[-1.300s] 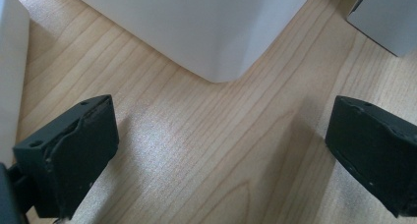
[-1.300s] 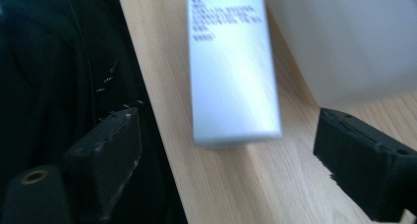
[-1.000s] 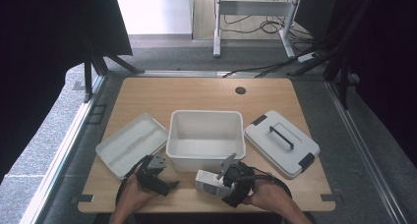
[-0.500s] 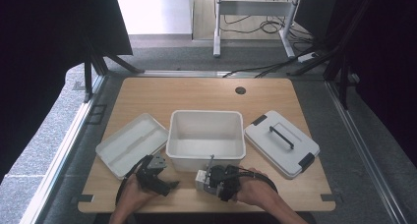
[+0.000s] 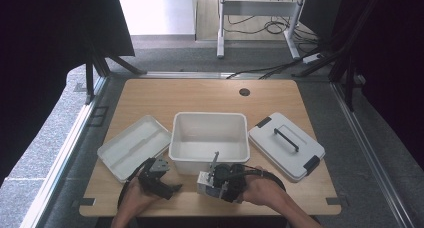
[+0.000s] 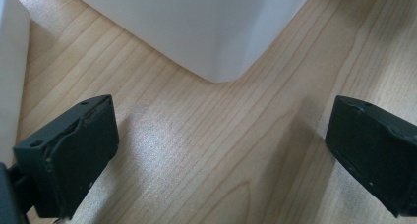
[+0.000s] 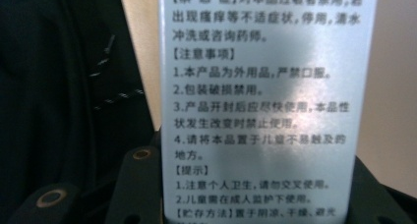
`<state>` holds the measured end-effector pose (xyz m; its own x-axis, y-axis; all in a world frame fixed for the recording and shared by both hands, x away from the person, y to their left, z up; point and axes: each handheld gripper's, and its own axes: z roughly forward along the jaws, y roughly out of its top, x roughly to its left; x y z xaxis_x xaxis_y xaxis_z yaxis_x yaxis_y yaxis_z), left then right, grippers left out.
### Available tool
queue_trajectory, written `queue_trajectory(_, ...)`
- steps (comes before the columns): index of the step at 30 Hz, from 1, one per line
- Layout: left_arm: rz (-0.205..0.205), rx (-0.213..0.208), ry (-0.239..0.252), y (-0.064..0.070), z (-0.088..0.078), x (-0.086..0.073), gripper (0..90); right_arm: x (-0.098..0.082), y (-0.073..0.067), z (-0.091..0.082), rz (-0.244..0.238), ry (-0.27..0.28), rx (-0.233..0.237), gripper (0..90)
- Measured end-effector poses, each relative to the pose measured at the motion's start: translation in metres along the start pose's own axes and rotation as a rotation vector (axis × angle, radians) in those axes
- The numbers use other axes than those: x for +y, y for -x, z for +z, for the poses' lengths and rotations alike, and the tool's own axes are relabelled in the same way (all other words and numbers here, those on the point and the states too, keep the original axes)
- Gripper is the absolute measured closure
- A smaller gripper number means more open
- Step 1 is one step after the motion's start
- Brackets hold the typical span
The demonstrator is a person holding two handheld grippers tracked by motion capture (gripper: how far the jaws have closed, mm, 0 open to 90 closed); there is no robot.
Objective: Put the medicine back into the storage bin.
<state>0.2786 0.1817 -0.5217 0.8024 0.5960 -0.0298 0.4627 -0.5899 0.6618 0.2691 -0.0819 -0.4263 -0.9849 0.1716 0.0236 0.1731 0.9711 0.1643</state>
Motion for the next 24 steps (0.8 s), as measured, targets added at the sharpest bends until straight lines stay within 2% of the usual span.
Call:
queue_trajectory(10,-0.001,0.000,0.000,0.000,0.000,0.000,0.0,0.005,0.002,-0.037,-0.002,0.020,0.020,55.4)
queue_trajectory(17,-0.003,0.000,0.002,0.000,0.000,0.000,0.0,0.010,0.008,-0.064,0.013,0.046,0.033,55.5)
queue_trajectory(24,-0.006,0.000,0.003,0.000,0.000,0.000,0.0,0.017,0.021,-0.094,0.029,0.079,0.011,55.6)
